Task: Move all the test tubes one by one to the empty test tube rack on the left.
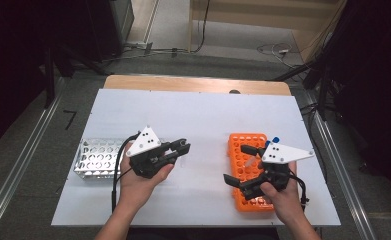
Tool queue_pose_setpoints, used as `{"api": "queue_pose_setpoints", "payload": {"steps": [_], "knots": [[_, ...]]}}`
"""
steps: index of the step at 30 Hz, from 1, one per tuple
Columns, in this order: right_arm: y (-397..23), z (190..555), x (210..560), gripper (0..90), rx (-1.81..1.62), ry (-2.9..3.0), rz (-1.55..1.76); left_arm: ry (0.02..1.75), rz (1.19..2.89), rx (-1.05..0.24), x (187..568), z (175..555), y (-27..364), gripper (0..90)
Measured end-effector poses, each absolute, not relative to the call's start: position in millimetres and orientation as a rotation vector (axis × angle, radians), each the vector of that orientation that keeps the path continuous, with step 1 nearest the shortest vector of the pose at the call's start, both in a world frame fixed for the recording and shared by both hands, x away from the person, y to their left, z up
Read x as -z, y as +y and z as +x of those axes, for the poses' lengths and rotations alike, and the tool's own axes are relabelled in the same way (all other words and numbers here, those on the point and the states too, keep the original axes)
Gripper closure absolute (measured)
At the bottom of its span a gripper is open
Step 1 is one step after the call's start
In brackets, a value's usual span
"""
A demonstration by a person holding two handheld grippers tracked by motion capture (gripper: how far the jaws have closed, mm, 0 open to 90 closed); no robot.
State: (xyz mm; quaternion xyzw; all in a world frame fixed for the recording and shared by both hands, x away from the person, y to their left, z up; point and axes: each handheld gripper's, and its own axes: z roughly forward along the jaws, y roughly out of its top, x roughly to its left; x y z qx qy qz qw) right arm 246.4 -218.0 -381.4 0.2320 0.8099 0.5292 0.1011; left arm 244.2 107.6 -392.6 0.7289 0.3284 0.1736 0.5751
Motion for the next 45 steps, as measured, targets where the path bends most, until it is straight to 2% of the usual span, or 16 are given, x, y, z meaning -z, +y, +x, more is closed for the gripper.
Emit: {"api": "queue_pose_setpoints", "payload": {"steps": [15,27,45], "knots": [[-281,260,387,0.0,-1.555,2.291,0.815,0.860,1.650,-0.502,399,266,145,76.4],[-317,264,404,0.0,-1.513,2.257,0.908,0.910,1.578,-0.553,405,277,167,76.4],[-360,254,427,0.0,-1.481,2.210,1.040,0.986,1.579,-0.618,427,294,162,76.4]]}}
